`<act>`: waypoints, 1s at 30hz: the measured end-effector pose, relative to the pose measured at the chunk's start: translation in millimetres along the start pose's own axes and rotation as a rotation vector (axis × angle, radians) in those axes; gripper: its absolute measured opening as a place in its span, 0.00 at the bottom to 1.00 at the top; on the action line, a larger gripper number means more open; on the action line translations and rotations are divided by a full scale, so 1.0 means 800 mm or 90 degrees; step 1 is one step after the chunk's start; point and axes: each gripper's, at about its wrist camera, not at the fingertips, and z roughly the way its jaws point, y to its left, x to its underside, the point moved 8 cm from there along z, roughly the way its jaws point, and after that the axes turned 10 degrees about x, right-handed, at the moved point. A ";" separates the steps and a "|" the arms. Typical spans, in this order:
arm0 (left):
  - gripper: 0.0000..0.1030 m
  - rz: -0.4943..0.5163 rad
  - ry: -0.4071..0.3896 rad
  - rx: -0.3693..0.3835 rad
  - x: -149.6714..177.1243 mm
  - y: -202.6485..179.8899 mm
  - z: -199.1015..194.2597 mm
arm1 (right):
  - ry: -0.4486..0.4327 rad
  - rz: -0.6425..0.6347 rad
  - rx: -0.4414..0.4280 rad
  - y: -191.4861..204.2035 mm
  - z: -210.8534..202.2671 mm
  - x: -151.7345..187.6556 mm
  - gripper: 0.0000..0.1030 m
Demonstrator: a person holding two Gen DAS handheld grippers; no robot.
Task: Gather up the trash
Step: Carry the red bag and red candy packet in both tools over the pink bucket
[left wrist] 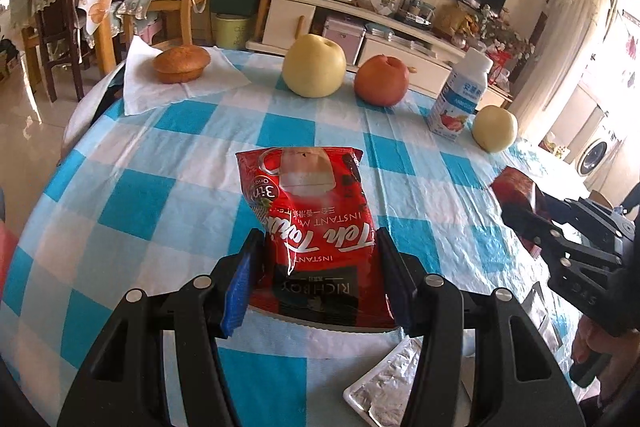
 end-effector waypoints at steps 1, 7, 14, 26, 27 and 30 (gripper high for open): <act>0.56 -0.002 -0.002 0.000 0.000 0.001 -0.001 | -0.002 0.003 0.000 0.001 -0.003 0.001 0.37; 0.56 -0.012 -0.017 0.004 -0.003 0.005 -0.013 | -0.003 0.026 -0.005 0.008 -0.030 0.011 0.36; 0.56 -0.025 -0.041 0.005 -0.010 0.013 -0.032 | 0.005 0.052 0.006 0.005 -0.063 0.036 0.36; 0.56 -0.044 -0.080 0.008 -0.018 0.025 -0.070 | -0.003 0.085 0.017 0.011 -0.117 0.060 0.37; 0.56 -0.046 -0.083 0.008 -0.019 0.026 -0.073 | -0.002 0.085 0.016 0.015 -0.121 0.062 0.37; 0.56 -0.055 -0.095 0.010 -0.021 0.032 -0.084 | 0.000 0.088 0.013 0.023 -0.128 0.065 0.37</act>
